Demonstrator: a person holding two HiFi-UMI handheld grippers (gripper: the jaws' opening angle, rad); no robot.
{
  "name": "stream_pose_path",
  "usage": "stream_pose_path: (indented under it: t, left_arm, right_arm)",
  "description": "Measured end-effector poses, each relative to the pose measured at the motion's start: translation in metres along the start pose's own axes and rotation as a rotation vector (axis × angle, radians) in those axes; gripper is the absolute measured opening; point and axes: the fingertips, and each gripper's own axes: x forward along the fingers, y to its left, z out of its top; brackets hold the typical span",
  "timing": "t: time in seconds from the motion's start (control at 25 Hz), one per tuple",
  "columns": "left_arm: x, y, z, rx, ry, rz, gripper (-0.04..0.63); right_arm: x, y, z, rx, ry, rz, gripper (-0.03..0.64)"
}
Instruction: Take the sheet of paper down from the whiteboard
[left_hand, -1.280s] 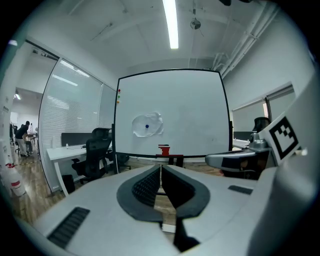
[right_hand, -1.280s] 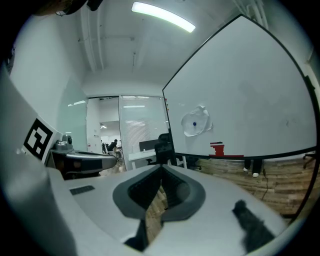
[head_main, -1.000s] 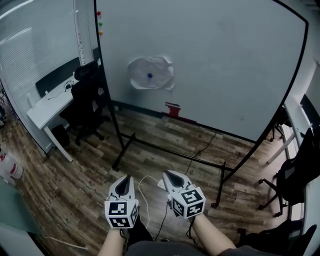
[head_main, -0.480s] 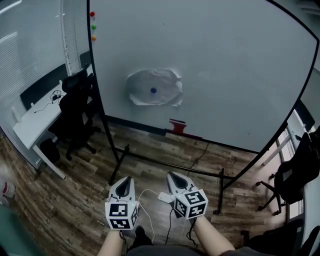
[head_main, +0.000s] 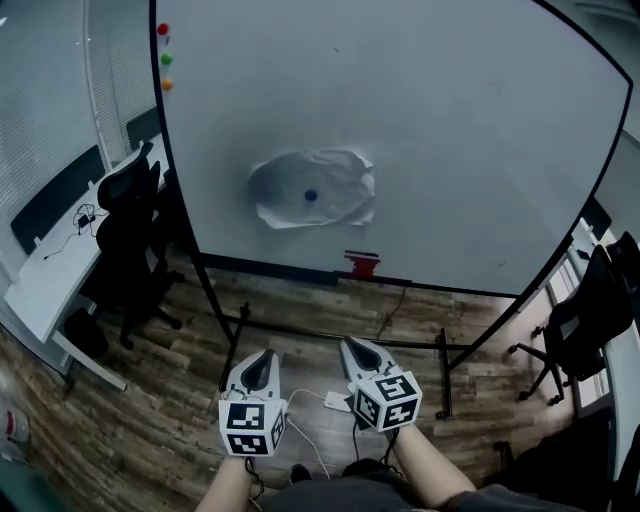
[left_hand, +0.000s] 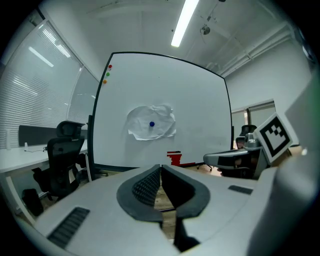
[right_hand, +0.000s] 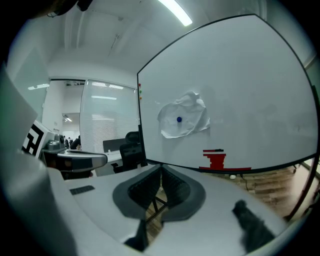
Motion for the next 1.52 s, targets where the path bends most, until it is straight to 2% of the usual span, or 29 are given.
stream_pose_path:
  t: [0.16, 0.48, 0.84, 1.04, 1.24, 1.52]
  left_arm:
    - [0.015, 0.006, 0.001, -0.004, 0.005, -0.036, 0.023]
    - [0.059, 0.019, 0.015, 0.003, -0.001, -0.042, 0.023]
    - [0.135, 0.022, 0.044, 0.035, -0.005, -0.055, 0.023]
    - [0.176, 0.016, 0.062, 0.081, -0.02, -0.05, 0.023]
    - [0.208, 0.012, 0.074, 0.082, -0.029, -0.034, 0.023]
    - [0.229, 0.012, 0.089, 0.095, -0.063, 0.0, 0.023]
  right_arm:
    - [0.01, 0.0, -0.004, -0.002, 0.029, -0.023, 0.023]
    - [0.037, -0.044, 0.004, 0.051, -0.001, -0.088, 0.024]
    - [0.081, -0.12, 0.028, 0.087, -0.033, -0.146, 0.024]
    - [0.102, -0.16, 0.055, 0.075, -0.068, -0.168, 0.025]
    - [0.127, -0.184, 0.073, 0.042, -0.055, -0.15, 0.025]
    - [0.145, -0.195, 0.098, -0.009, -0.095, -0.095, 0.026]
